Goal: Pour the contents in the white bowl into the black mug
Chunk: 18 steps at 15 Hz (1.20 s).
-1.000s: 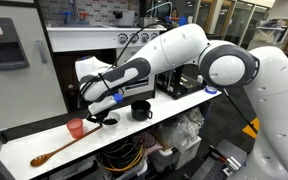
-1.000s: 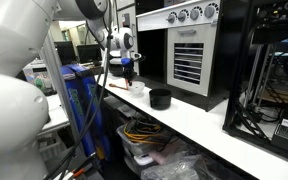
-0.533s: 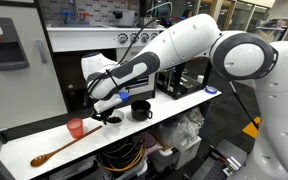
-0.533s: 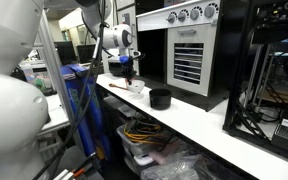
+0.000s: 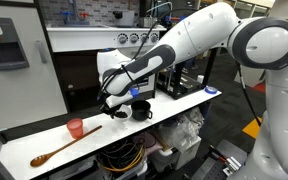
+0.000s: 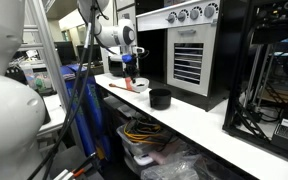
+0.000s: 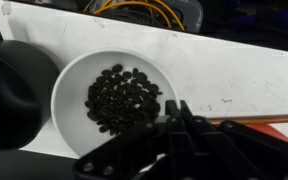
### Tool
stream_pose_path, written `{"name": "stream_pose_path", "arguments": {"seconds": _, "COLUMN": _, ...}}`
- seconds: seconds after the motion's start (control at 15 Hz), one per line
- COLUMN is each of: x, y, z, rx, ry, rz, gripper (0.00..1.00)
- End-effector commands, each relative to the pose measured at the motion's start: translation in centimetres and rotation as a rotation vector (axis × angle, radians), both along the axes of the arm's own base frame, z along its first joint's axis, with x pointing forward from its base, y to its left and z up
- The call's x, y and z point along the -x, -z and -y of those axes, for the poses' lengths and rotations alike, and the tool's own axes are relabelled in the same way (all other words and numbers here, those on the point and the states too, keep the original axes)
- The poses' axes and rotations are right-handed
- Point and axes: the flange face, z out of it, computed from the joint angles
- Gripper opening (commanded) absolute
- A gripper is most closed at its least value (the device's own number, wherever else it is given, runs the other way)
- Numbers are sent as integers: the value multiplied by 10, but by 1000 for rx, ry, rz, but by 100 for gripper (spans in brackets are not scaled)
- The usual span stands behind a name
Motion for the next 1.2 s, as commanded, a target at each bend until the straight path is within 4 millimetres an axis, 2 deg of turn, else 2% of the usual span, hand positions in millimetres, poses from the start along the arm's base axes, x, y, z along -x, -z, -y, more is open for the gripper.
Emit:
{"name": "stream_pose_path", "arguments": {"seconds": 0.0, "x": 11, "y": -13, "z": 29, "rx": -23, "ry": -29, "rz": 38, "gripper": 1}}
{"name": "stream_pose_path", "arguments": {"seconds": 0.6, "x": 4, "y": -33, "z": 73, "rx": -75, "ry": -147, "rz": 95, "gripper": 1}}
{"name": "stream_pose_path", "arguments": {"seconds": 1.13, "x": 3, "y": -25, "z": 95, "rx": -172, "ry": -257, "rz": 204, "gripper": 1}}
